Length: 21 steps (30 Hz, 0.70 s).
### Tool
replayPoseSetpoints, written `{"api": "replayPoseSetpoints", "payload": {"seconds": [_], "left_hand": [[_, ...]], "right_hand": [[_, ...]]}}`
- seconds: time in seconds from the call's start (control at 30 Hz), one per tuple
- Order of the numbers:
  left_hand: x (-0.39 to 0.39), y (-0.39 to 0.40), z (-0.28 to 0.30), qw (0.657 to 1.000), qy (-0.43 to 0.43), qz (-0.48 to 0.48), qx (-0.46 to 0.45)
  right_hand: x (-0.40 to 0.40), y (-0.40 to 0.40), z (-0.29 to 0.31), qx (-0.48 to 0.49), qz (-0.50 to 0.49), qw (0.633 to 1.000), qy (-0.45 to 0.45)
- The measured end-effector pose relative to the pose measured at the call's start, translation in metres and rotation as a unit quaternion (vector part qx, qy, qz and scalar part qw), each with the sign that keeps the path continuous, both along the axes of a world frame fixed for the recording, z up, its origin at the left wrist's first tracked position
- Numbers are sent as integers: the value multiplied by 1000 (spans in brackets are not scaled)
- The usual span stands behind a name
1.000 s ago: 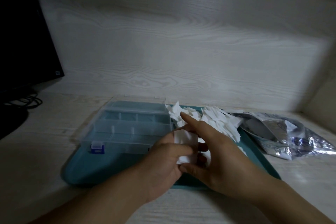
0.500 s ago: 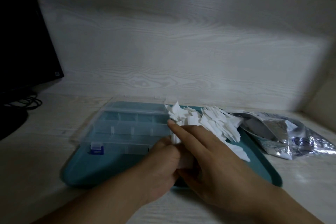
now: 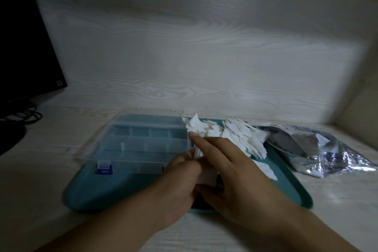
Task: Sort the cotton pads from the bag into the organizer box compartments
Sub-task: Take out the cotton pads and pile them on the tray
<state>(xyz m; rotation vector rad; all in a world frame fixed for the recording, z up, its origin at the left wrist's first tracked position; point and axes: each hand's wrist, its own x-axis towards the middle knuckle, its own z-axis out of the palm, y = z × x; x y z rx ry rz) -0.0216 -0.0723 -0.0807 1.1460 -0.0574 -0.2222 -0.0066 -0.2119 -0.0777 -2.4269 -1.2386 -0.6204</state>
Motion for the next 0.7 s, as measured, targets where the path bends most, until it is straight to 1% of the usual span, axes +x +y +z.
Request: {"api": "replayPoseSetpoints", "payload": {"seconds": [0.03, 0.2, 0.27, 0.3, 0.37, 0.4, 0.43, 0.47, 0.5, 0.53, 0.57, 0.67, 0.7], "left_hand": [[1, -1, 0, 1000, -8, -7, -18], [7, 2, -8, 1000, 5, 14, -20], [6, 2, -6, 1000, 1, 12, -21], [7, 3, -6, 1000, -1, 14, -18], [5, 5, -3, 1000, 0, 13, -3], [4, 6, -2, 1000, 3, 15, 1], [4, 7, -1, 1000, 4, 11, 0], [3, 7, -1, 1000, 6, 5, -4], [3, 7, 0, 1000, 9, 2, -6], [4, 6, -1, 1000, 10, 1, -7], [3, 5, 0, 1000, 13, 1, -7], [4, 5, 1, 999, 30, 6, -22], [5, 5, 2, 999, 35, 7, -25]], "right_hand": [[1, -1, 0, 9, 2, 1000, 6], [-1, 1, -3, 7, 6, 1000, 22], [-1, -2, 2, 27, 11, 998, 53], [1, -6, 5, 65, 16, 994, 82], [10, -17, 15, 189, -6, 974, 121], [19, -26, 18, 248, -46, 961, 115], [30, -37, 21, 284, -102, 948, 101], [40, -48, 21, 300, -165, 934, 97], [50, -59, 20, 293, -227, 923, 102], [58, -67, 18, 263, -271, 919, 113], [64, -72, 15, 213, -299, 921, 131], [68, -69, 5, -1, -325, 929, 176], [67, -65, 5, -36, -323, 928, 181]]}}
